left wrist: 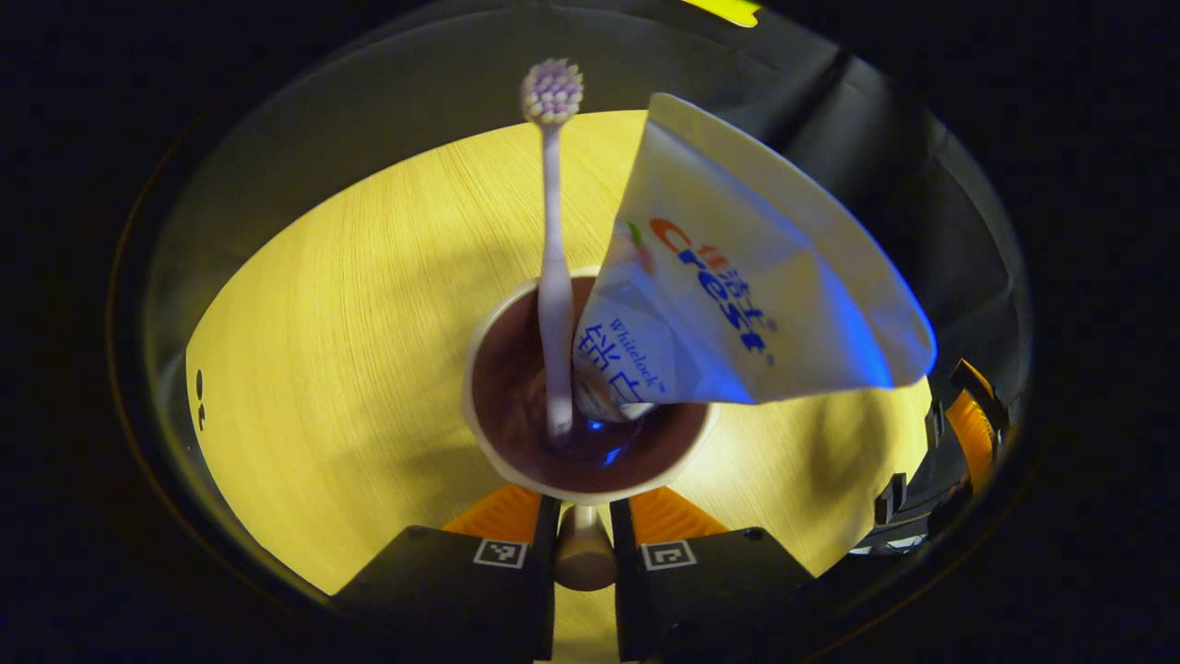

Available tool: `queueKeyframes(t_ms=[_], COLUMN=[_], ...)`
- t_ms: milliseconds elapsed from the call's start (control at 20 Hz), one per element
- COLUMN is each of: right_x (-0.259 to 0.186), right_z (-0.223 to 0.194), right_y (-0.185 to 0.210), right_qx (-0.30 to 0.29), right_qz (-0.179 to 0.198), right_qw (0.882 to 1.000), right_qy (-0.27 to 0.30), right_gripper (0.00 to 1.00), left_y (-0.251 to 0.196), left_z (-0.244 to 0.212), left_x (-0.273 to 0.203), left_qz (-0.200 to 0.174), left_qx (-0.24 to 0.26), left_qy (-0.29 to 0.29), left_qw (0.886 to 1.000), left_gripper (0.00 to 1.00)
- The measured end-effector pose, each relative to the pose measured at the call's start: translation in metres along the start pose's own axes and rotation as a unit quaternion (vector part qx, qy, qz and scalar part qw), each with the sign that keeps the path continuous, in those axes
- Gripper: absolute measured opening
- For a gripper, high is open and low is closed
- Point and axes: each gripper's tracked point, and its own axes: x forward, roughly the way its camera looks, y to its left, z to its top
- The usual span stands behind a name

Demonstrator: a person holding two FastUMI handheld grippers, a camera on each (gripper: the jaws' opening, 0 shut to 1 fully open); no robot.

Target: Put the toothbrush and toothpaste on the desktop into the cup, then pick up the cup and place it on the coaster on the desktop.

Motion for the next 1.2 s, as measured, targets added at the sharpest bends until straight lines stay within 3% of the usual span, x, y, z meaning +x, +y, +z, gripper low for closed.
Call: queueKeyframes(t_ms=[100, 150, 200, 250, 300, 350, 400, 500, 650, 850, 1000, 1200], right_x=[0.0, 0.0, -0.001, -0.001, -0.001, -0.001, -0.002, -0.004, -0.012, -0.032, -0.062, -0.105], right_z=[-0.001, -0.001, -0.002, -0.002, -0.002, -0.002, -0.003, -0.003, 0.001, 0.003, 0.007, 0.015], right_y=[0.002, 0.004, 0.005, 0.007, 0.01, 0.014, 0.018, 0.027, 0.044, 0.069, 0.087, 0.11], right_qx=[-0.002, -0.003, -0.005, -0.008, -0.009, -0.011, -0.013, -0.02, -0.034, -0.056, -0.074, -0.112], right_qz=[0.002, 0.004, 0.005, 0.007, 0.009, 0.012, 0.016, 0.024, 0.035, 0.05, 0.057, 0.058], right_qw=[1.0, 1.0, 1.0, 1.0, 1.0, 1.0, 1.0, 1.0, 0.999, 0.997, 0.996, 0.991], right_qy=[0.001, 0.001, 0.001, 0.0, 0.0, 0.001, 0.002, 0.003, -0.001, -0.002, -0.008, -0.039], right_gripper=[0.98, 0.98, 0.98, 0.98, 0.98, 0.98, 0.98, 0.98, 0.98, 0.98, 0.98, 0.98], left_y=[0.005, 0.005, 0.004, 0.003, 0.004, 0.006, 0.007, 0.009, 0.029, 0.044, 0.061, 0.065], left_z=[0.005, 0.006, 0.008, 0.007, 0.007, 0.006, 0.005, 0.005, 0.001, -0.024, -0.054, -0.117], left_x=[-0.005, -0.006, -0.01, -0.014, -0.02, -0.026, -0.035, -0.058, -0.11, -0.188, -0.24, -0.292], left_qz=[0.001, 0.003, 0.005, 0.006, 0.007, 0.006, 0.006, 0.006, 0.037, 0.069, 0.11, 0.136], left_qx=[0.001, 0.003, 0.004, 0.003, -0.001, -0.008, -0.018, -0.039, -0.038, -0.056, -0.083, -0.104], left_qy=[-0.005, -0.011, -0.017, -0.022, -0.029, -0.039, -0.05, -0.086, -0.157, -0.255, -0.338, -0.409], left_qw=[1.0, 1.0, 1.0, 1.0, 1.0, 0.999, 0.999, 0.996, 0.986, 0.963, 0.931, 0.896], left_gripper=[0.37, 0.31, 0.37, 0.45, 0.65, 0.73, 0.92, 1.0, 0.98, 0.98, 0.98, 0.98])
